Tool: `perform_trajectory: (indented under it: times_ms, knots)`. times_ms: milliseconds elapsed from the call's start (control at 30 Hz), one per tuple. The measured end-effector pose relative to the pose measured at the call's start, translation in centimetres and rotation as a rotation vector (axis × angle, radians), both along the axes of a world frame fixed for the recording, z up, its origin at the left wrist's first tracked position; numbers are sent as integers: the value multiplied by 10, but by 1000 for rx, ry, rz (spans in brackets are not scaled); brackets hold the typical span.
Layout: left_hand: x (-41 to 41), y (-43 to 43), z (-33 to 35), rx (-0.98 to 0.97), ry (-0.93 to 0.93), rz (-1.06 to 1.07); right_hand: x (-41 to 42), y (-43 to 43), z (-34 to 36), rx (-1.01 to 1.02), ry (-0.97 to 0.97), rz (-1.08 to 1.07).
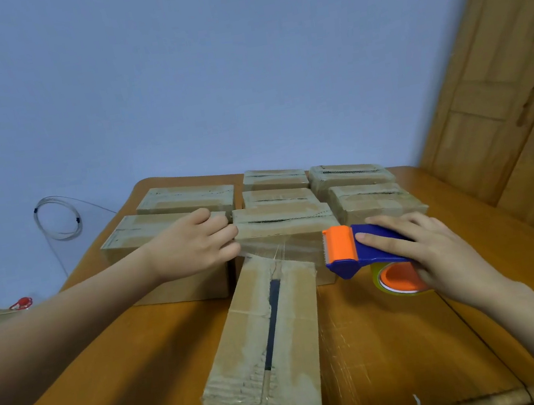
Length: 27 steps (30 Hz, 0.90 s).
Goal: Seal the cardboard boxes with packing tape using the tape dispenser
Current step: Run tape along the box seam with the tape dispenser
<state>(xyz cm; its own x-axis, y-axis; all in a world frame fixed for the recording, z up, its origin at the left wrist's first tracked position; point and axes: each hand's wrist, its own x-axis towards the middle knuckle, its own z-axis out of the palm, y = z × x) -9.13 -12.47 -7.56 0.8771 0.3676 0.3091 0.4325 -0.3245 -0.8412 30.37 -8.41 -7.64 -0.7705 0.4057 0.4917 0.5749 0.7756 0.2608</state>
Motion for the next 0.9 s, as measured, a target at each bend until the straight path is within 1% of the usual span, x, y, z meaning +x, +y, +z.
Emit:
perform_trajectory:
  times_ms: [100,400,900]
  knots:
    - [0,0,-1,15,21,4,0,0,-1,7,-11,-5]
    - [3,2,-9,53,-20,28,2,-1,-6,-13,-8,-13]
    - [0,0,-18,41,-80,48,-2,-1,-9,-10,-13,-6]
